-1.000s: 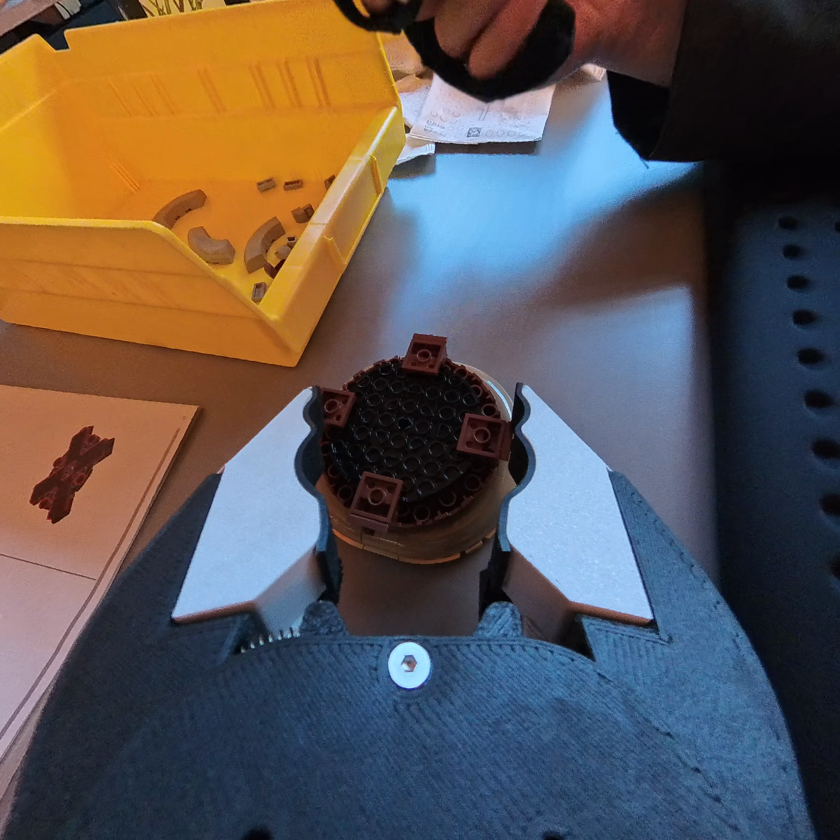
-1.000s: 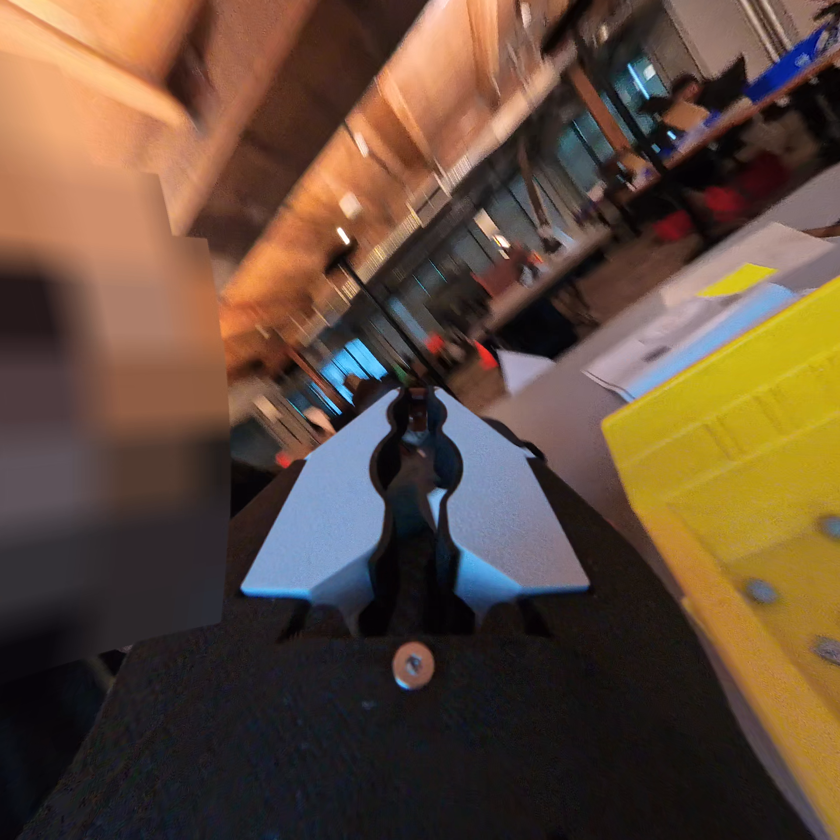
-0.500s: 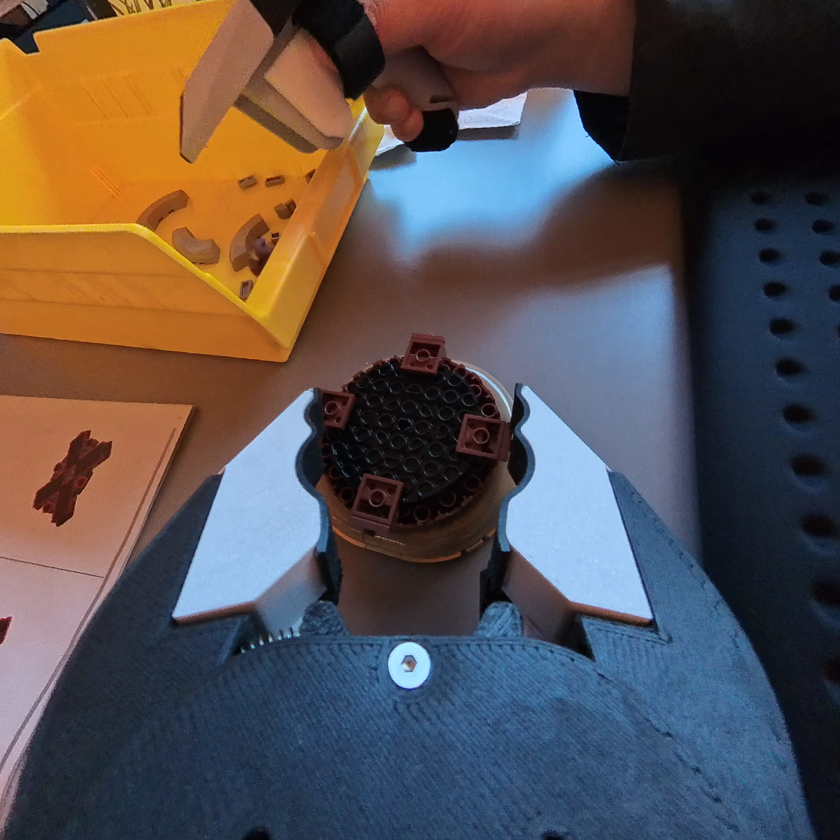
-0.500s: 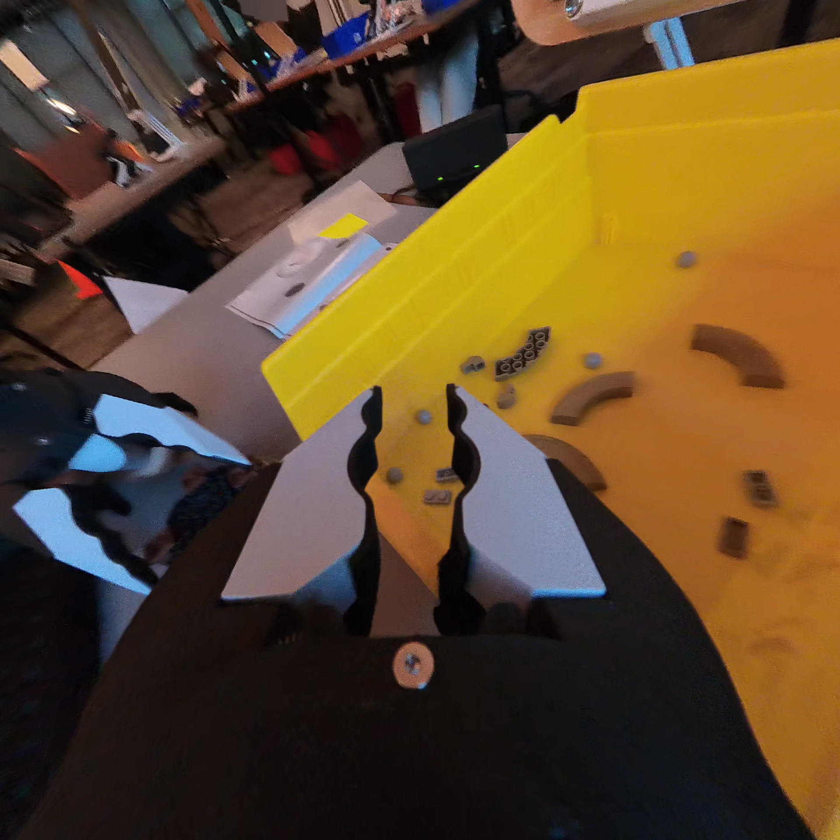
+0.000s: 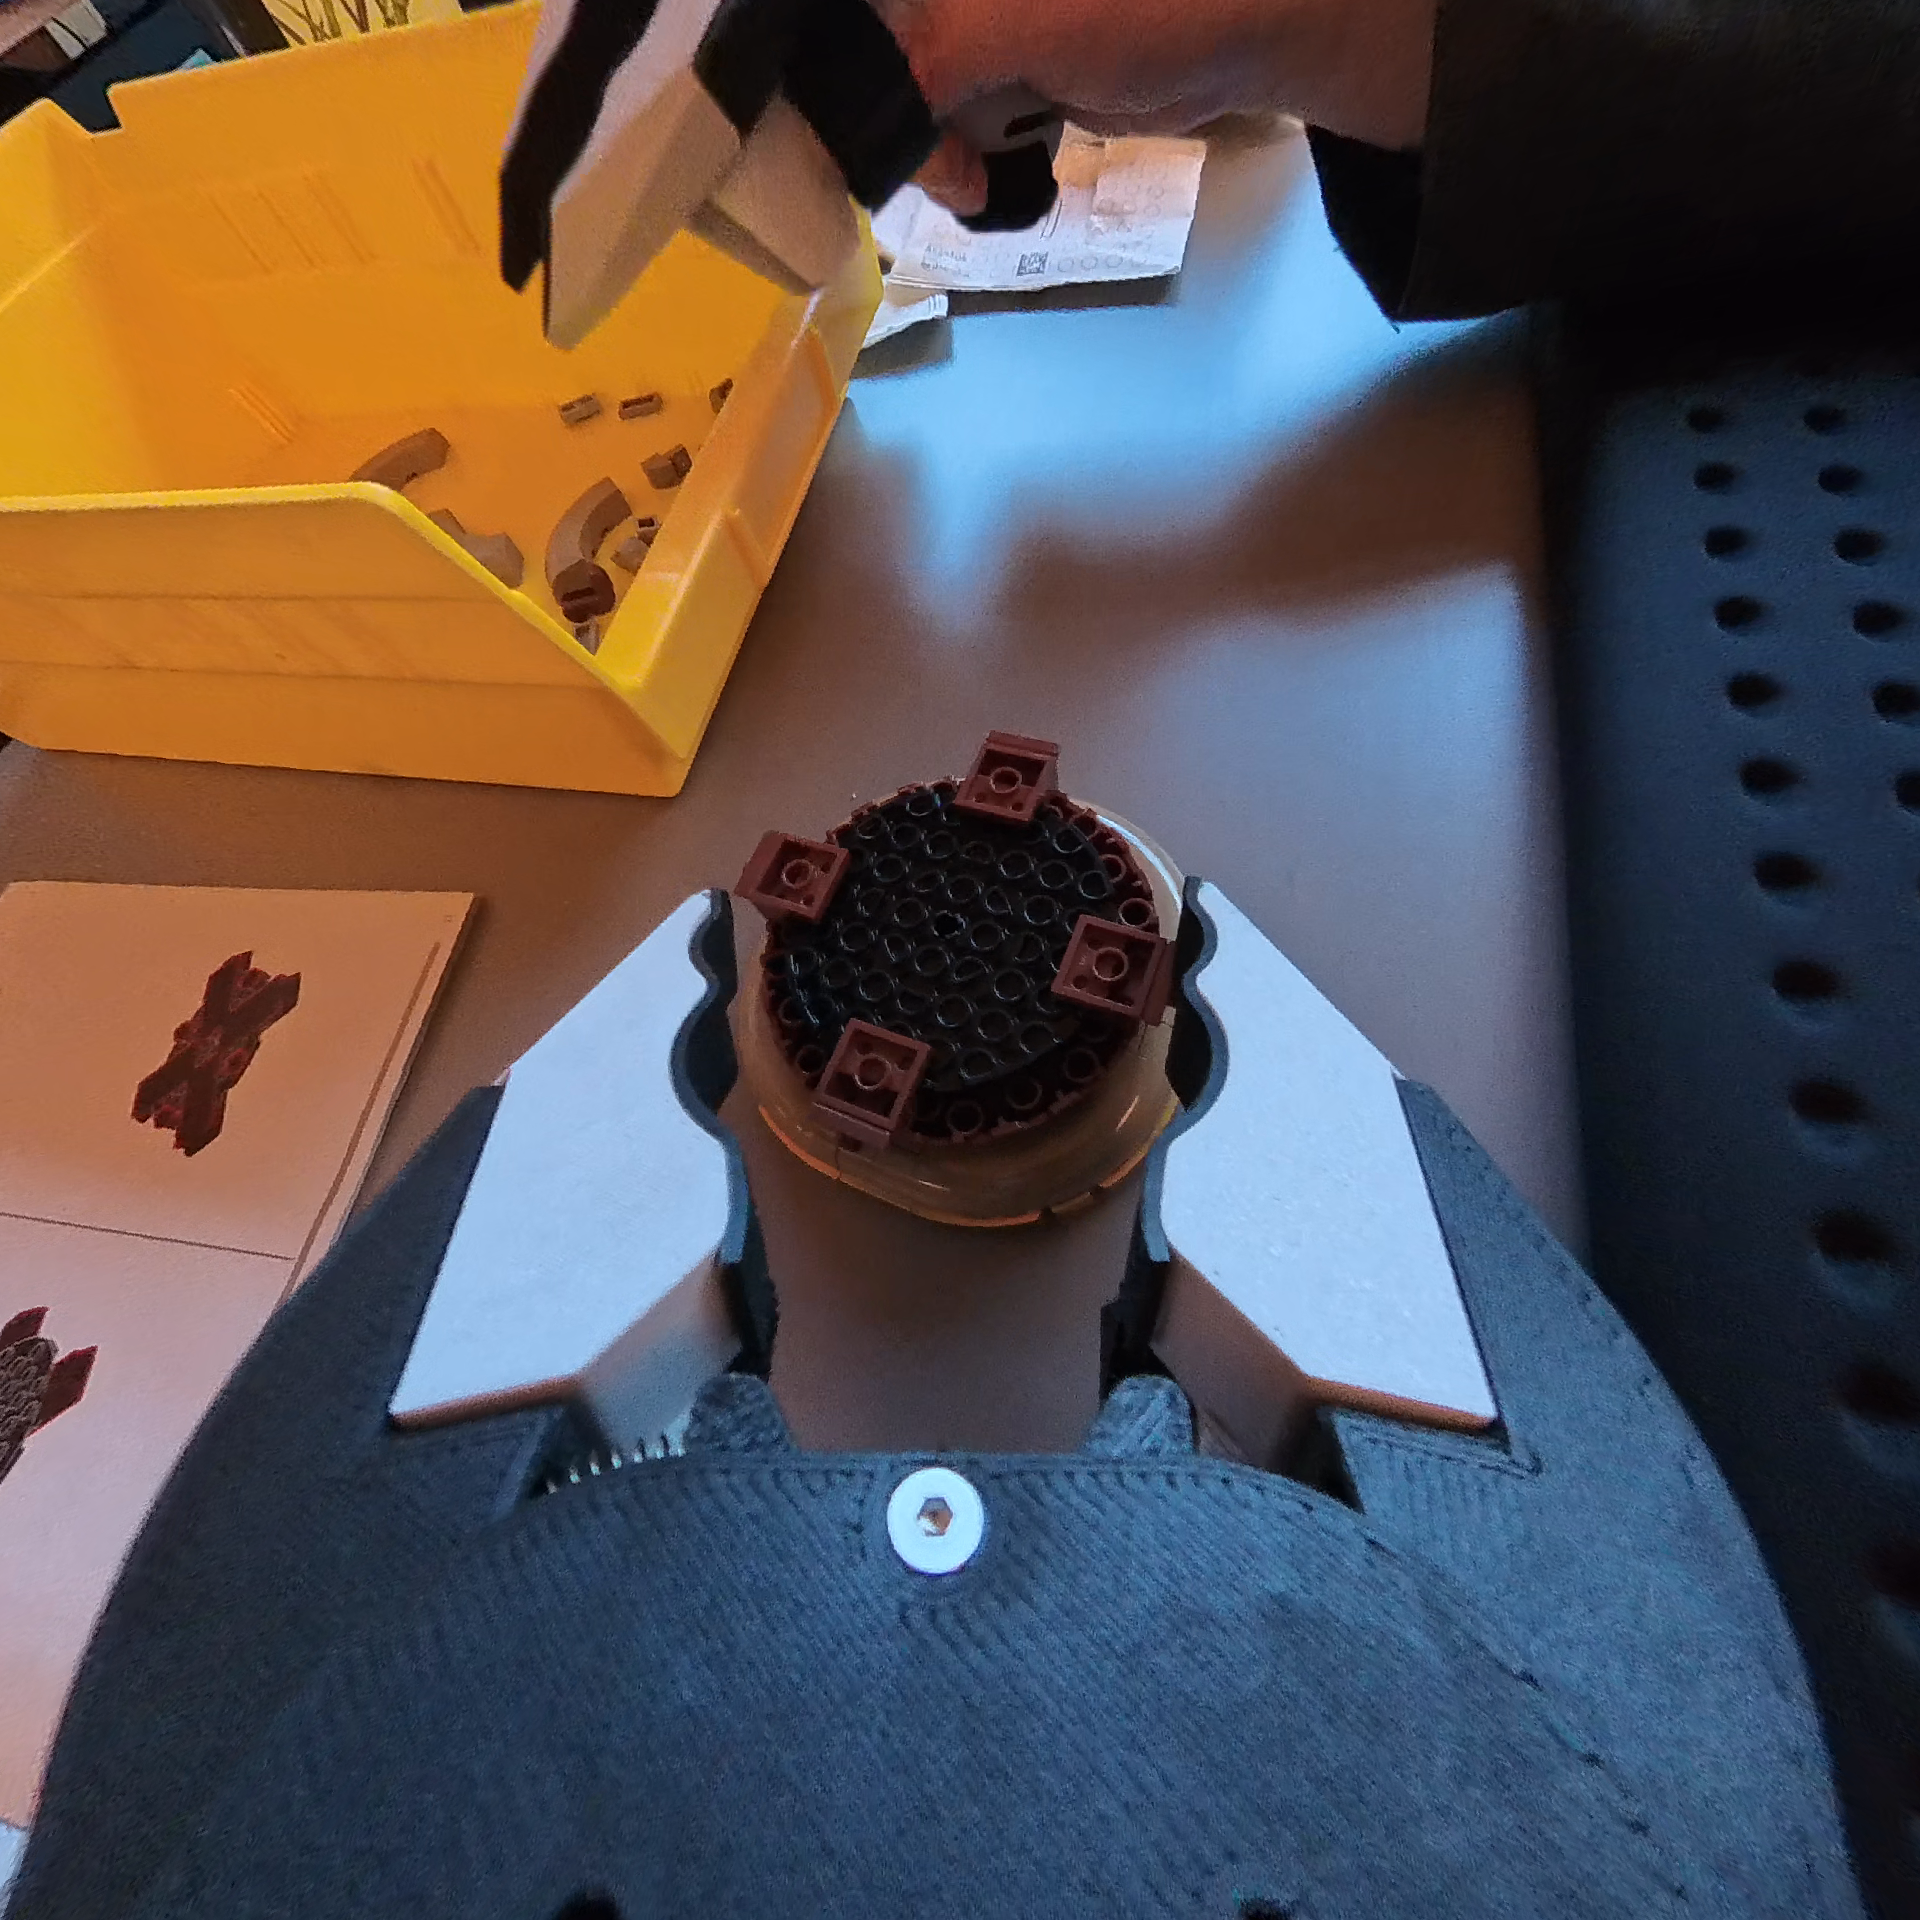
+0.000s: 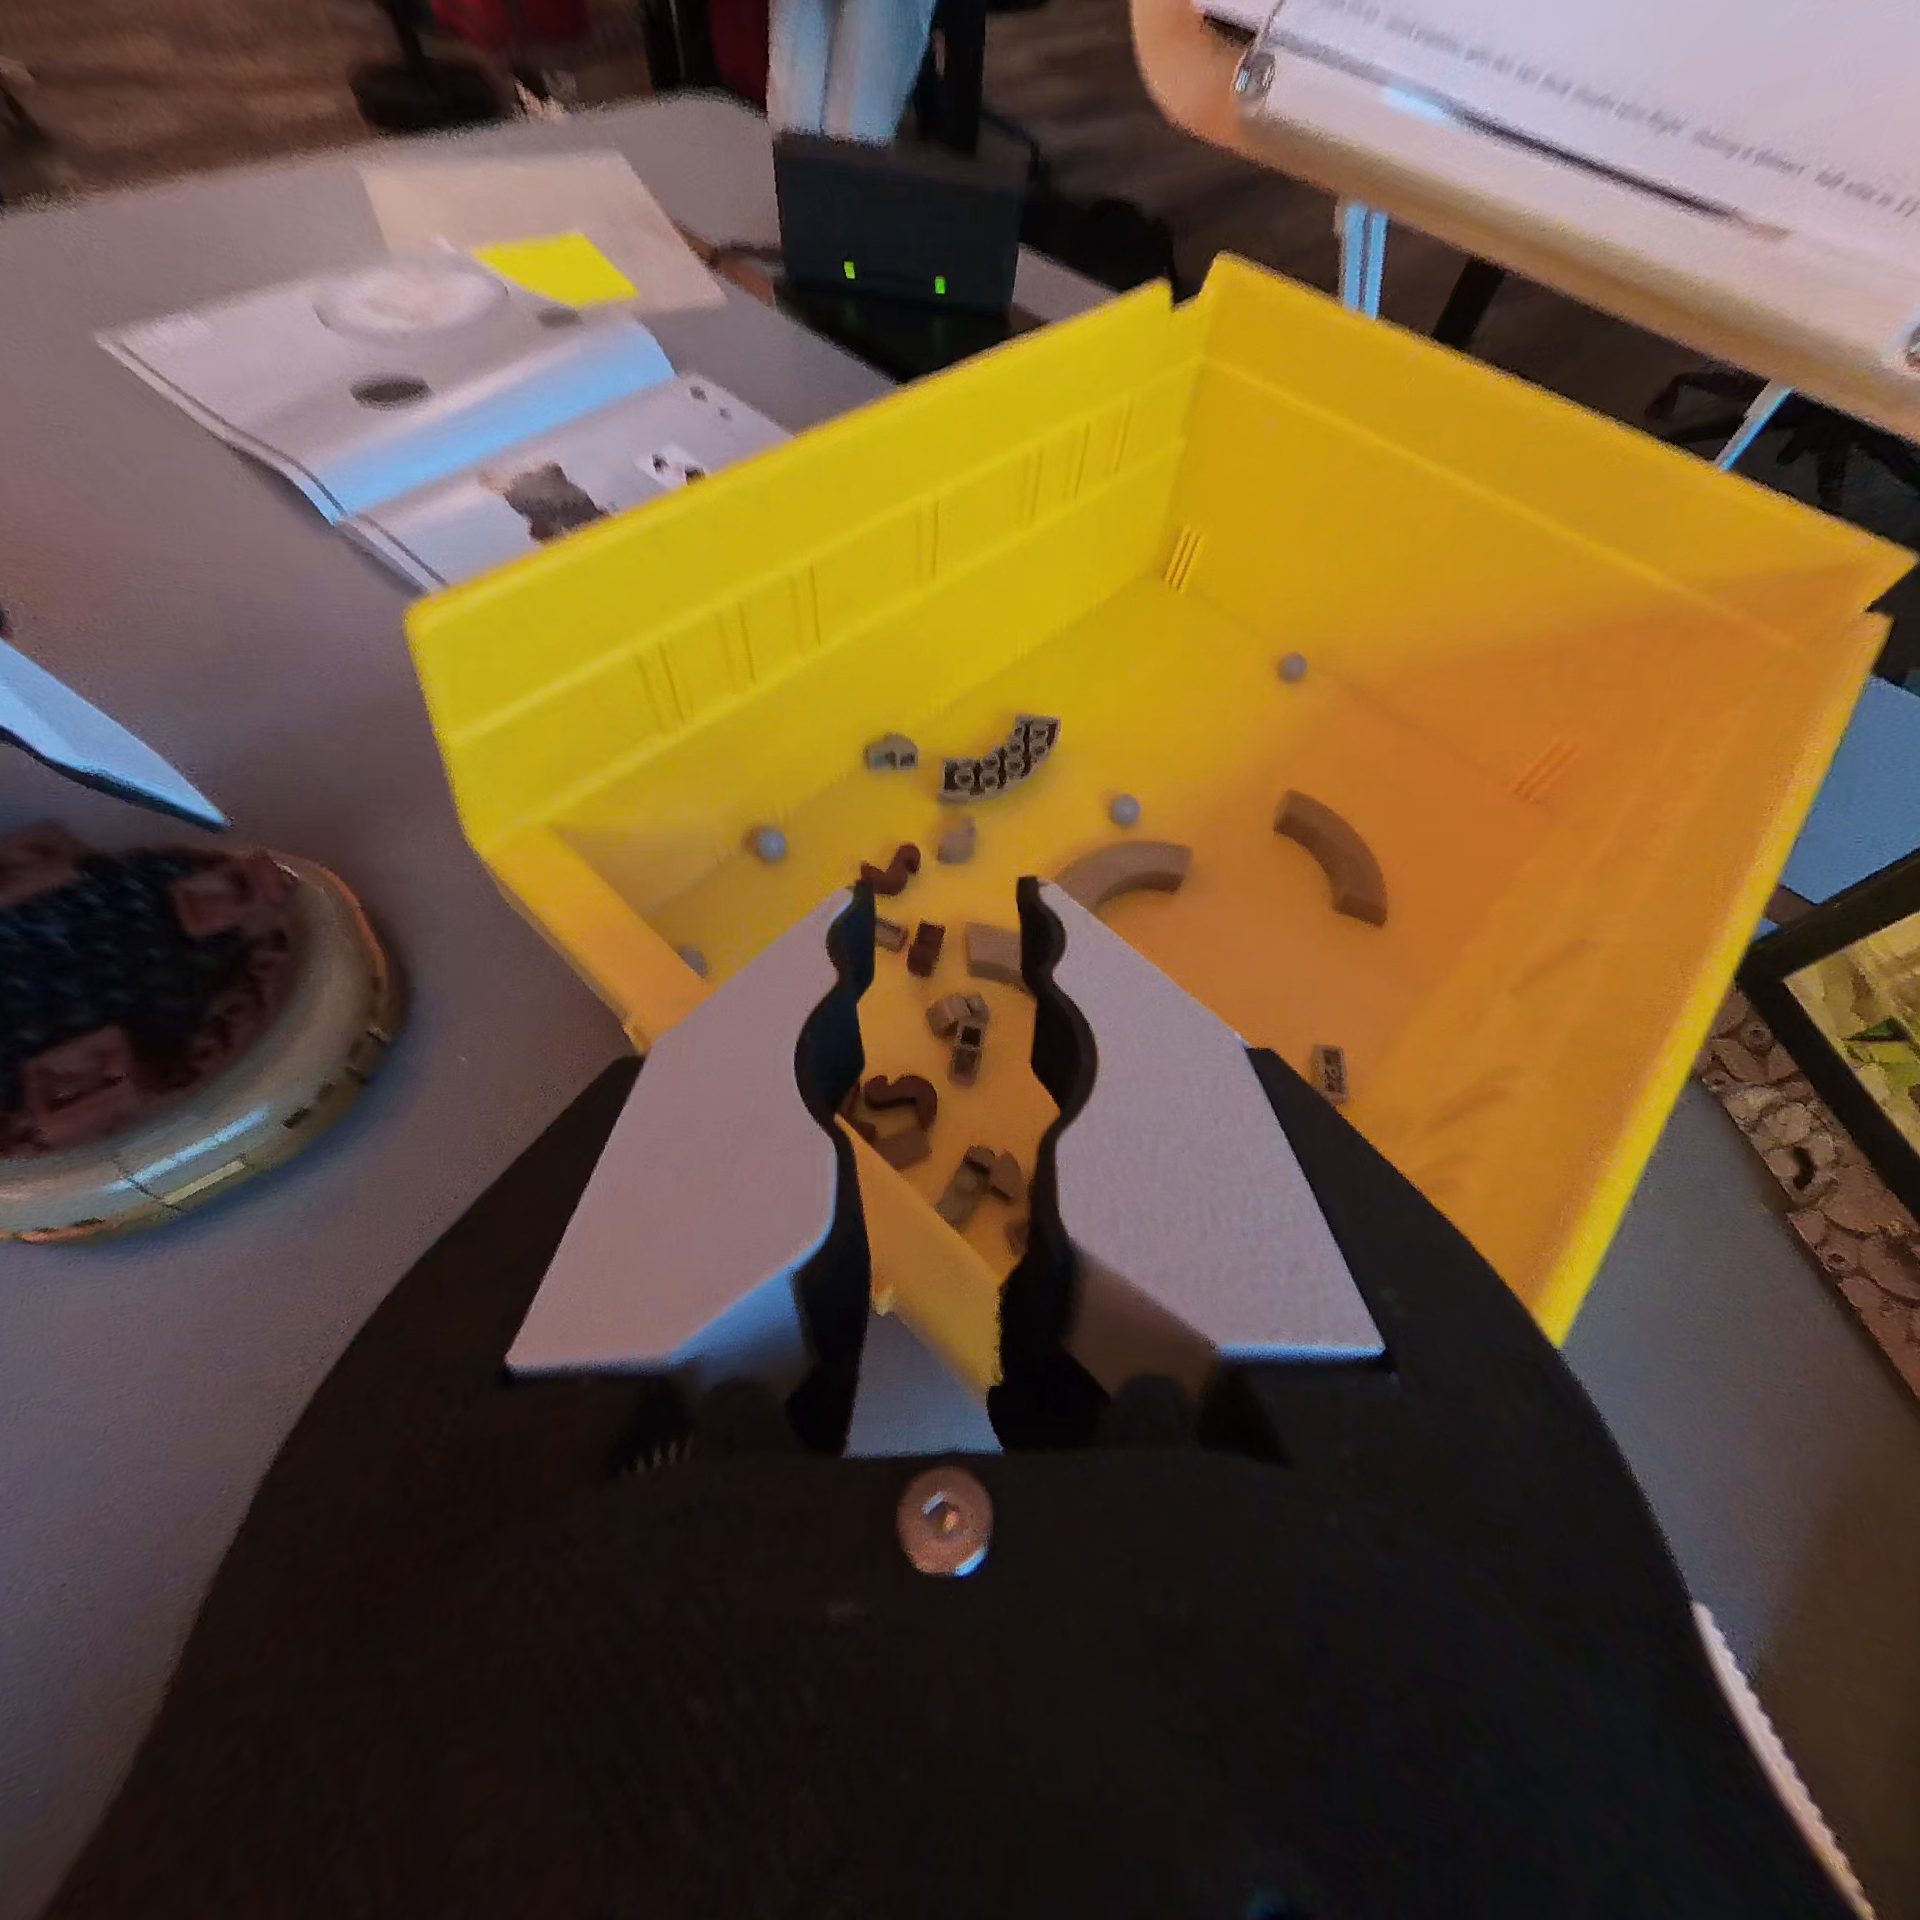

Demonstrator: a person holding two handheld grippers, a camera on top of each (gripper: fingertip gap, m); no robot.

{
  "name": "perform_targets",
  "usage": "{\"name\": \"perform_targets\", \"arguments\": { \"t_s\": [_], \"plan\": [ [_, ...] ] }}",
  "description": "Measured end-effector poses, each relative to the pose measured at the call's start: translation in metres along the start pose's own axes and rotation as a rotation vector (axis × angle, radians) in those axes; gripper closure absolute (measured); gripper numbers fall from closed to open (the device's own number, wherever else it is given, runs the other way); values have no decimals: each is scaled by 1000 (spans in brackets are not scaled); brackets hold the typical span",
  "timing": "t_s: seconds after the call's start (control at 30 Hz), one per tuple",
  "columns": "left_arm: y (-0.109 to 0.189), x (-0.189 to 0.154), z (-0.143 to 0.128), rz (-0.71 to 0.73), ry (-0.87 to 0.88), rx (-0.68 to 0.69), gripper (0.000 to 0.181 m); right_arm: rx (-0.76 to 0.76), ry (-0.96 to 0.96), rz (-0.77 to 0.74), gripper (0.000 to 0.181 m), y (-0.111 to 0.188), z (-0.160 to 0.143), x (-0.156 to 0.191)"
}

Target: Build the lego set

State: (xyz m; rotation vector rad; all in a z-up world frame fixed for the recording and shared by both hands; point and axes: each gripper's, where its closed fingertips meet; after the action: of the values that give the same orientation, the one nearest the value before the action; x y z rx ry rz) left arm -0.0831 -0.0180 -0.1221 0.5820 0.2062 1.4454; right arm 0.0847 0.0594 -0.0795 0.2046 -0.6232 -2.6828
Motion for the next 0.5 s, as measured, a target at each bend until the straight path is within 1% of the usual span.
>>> {"name": "perform_targets", "arguments": {
  "t_s": [0.1, 0.17, 0.2, 0.23, 0.3, 0.33, 0.37, 0.5],
  "plan": [
    [3, 2, -2, 6, -5, 5, 95, 89, 78, -63, 157, -7, -13, -4],
    [4, 3, -3, 3, -1, 2, 95, 86, 90, -64, 159, -9, -12, -1],
    [4, 3, -3, -3, 6, -1, 95, 60, 72, -11, 160, -10, -7, 10],
    [4, 3, -4, -11, 16, -3, 95, 13, 58, 88, 163, -8, 2, 29],
    [4, 2, -5, -28, 31, -5, 98, -86, 91, 388, 165, 4, 21, 87],
    [4, 2, -5, -32, 33, -5, 98, -101, 130, 532, 167, 14, 23, 117],
    [4, 2, -4, -31, 30, -5, 98, -91, 177, 615, 167, 20, 19, 138],
    [4, -2, -1, -28, -2, -21, 102, 125, 318, 698, 165, 17, -25, 174]
  ]
}}
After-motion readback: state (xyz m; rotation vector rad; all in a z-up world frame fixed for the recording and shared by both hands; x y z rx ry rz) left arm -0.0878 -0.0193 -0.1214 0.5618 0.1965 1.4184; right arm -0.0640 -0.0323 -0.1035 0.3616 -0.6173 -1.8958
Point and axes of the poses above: each gripper's, where its closed fingertips meet, y back along the fingers, z out of its top, x = y × z across the jaws, and after that the axes turned 4 degrees about z, right-handed
